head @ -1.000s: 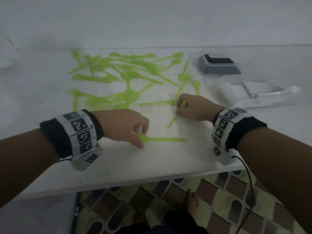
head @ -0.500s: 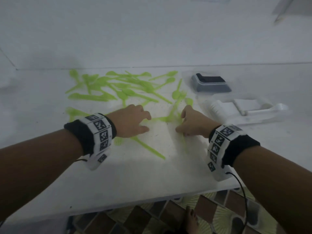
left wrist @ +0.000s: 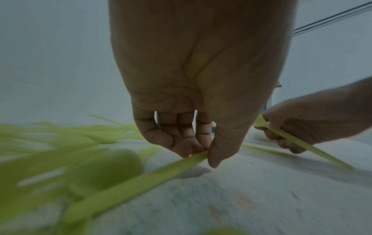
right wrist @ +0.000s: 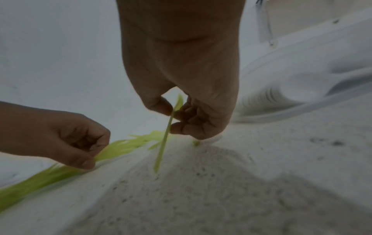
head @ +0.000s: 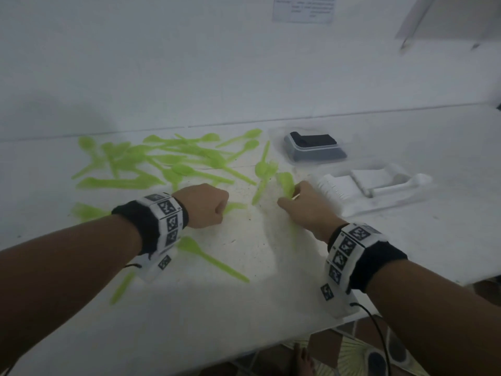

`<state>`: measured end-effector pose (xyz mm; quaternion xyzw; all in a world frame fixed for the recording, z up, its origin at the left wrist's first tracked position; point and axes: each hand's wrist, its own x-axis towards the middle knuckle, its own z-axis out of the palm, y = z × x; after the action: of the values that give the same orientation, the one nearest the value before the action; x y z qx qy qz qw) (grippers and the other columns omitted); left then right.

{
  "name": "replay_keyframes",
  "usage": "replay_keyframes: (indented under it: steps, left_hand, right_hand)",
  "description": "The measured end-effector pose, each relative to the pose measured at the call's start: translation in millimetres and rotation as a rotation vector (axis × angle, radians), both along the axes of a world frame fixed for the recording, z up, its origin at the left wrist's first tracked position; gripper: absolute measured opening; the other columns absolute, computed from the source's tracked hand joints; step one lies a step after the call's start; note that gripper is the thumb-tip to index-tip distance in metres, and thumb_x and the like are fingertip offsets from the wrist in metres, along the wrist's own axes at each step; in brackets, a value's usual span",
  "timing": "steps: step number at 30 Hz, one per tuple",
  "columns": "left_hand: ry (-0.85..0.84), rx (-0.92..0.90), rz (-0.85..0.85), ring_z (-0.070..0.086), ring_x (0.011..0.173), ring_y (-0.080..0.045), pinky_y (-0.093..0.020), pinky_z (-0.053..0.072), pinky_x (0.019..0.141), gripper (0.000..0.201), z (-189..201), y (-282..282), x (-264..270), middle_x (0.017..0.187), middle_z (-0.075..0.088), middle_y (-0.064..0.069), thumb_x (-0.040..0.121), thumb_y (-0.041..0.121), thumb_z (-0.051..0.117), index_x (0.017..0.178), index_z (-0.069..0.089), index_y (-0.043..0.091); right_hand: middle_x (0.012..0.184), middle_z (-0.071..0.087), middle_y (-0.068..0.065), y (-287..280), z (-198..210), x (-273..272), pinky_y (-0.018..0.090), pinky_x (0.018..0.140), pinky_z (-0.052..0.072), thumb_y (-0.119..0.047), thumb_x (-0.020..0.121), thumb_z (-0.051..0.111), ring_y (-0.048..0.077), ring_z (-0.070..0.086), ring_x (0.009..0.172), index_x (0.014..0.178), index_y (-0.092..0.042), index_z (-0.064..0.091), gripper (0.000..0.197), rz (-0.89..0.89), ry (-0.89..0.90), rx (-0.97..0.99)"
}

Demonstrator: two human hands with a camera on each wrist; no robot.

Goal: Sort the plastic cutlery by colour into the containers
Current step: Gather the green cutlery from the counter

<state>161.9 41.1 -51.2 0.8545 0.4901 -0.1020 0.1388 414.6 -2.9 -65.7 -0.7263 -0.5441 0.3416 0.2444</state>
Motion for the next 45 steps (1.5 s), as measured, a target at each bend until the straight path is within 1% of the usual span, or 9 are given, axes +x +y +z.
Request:
replay_keyframes:
  steps: [3, 7, 10, 17, 27, 34, 39, 43, 45]
  left_hand:
    - [-0.068, -0.069, 0.019, 0.053, 0.077, -0.011, -0.025, 0.040, 0.065, 0.017, 8, 13, -2, 0.089, 0.060, 0.007, 0.098, 0.037, 0.062, 0.091, 0.058, 0.022]
    - [-0.072, -0.075, 0.010, 0.053, 0.078, -0.010, -0.028, 0.040, 0.069, 0.033, 16, 32, 13, 0.089, 0.058, 0.007, 0.102, 0.051, 0.052, 0.095, 0.060, 0.020]
    - [0.008, 0.067, -0.061, 0.058, 0.099, -0.021, -0.038, 0.049, 0.084, 0.026, 14, 50, 31, 0.114, 0.061, -0.001, 0.106, 0.040, 0.044, 0.116, 0.058, 0.021]
    - [0.301, 0.280, -0.292, 0.038, 0.136, -0.032, -0.046, 0.044, 0.101, 0.064, -6, 96, 93, 0.162, 0.027, -0.006, 0.098, 0.005, 0.045, 0.157, 0.024, 0.019]
    - [0.186, 0.264, -0.388, 0.050, 0.108, -0.027, -0.037, 0.042, 0.085, 0.034, -13, 110, 80, 0.125, 0.051, -0.010, 0.100, 0.015, 0.046, 0.132, 0.056, 0.009]
    - [0.225, 0.271, -0.355, 0.041, 0.108, -0.024, -0.040, 0.046, 0.090, 0.059, -15, 108, 68, 0.130, 0.040, -0.008, 0.088, -0.009, 0.045, 0.142, 0.046, 0.016]
    - [0.172, 0.382, -0.378, 0.047, 0.111, -0.026, -0.040, 0.043, 0.094, 0.039, -11, 109, 69, 0.132, 0.050, -0.008, 0.099, 0.012, 0.051, 0.138, 0.046, 0.016]
    - [-0.279, 0.402, -0.234, 0.055, 0.105, -0.028, -0.043, 0.046, 0.093, 0.038, 4, 96, 67, 0.119, 0.059, -0.011, 0.099, 0.020, 0.055, 0.135, 0.050, 0.007]
    - [-0.533, 0.448, -0.111, 0.057, 0.091, -0.014, -0.035, 0.048, 0.083, 0.037, 17, 86, 62, 0.116, 0.057, -0.007, 0.101, 0.018, 0.051, 0.136, 0.049, 0.006]
  right_hand:
    - [0.083, 0.059, 0.003, 4, -2, 6, 0.034, 0.066, 0.045, -0.030, 0.098, 0.055, 0.018, 0.061, 0.069, 0.097, -0.012, 0.050, 0.019, -0.092, 0.097, 0.034]
    - [0.086, 0.058, 0.001, 17, -3, 7, 0.037, 0.075, 0.049, -0.027, 0.102, 0.045, 0.020, 0.063, 0.073, 0.109, -0.008, 0.053, 0.021, -0.124, 0.146, 0.025]
    - [0.088, 0.065, 0.003, 29, -4, 5, 0.048, 0.091, 0.055, -0.030, 0.101, 0.044, 0.023, 0.070, 0.080, 0.102, -0.020, 0.054, 0.014, -0.078, 0.148, -0.008]
    - [0.097, 0.062, 0.005, 54, -5, 6, 0.044, 0.083, 0.056, -0.025, 0.101, 0.044, 0.020, 0.071, 0.069, 0.107, -0.014, 0.052, 0.015, -0.127, 0.277, -0.033]
    - [0.109, 0.062, 0.011, 73, -7, 10, 0.032, 0.062, 0.060, -0.018, 0.102, 0.041, 0.016, 0.071, 0.061, 0.118, -0.010, 0.048, 0.018, -0.045, 0.296, -0.214]
    - [0.108, 0.061, 0.010, 78, -6, 11, 0.042, 0.080, 0.064, -0.022, 0.106, 0.034, 0.018, 0.074, 0.067, 0.137, -0.008, 0.038, 0.034, 0.010, 0.191, -0.242]
    - [0.107, 0.060, 0.009, 79, -6, 12, 0.047, 0.083, 0.063, -0.023, 0.106, 0.034, 0.017, 0.074, 0.066, 0.140, -0.007, 0.035, 0.038, 0.025, 0.173, -0.235]
    - [0.113, 0.058, 0.011, 78, -3, 12, 0.035, 0.068, 0.061, -0.020, 0.106, 0.035, 0.018, 0.070, 0.063, 0.133, -0.008, 0.040, 0.030, 0.003, 0.220, -0.233]
    - [0.112, 0.060, 0.012, 77, -2, 8, 0.040, 0.077, 0.057, -0.019, 0.105, 0.036, 0.026, 0.068, 0.078, 0.128, -0.007, 0.043, 0.027, 0.024, 0.153, -0.161]
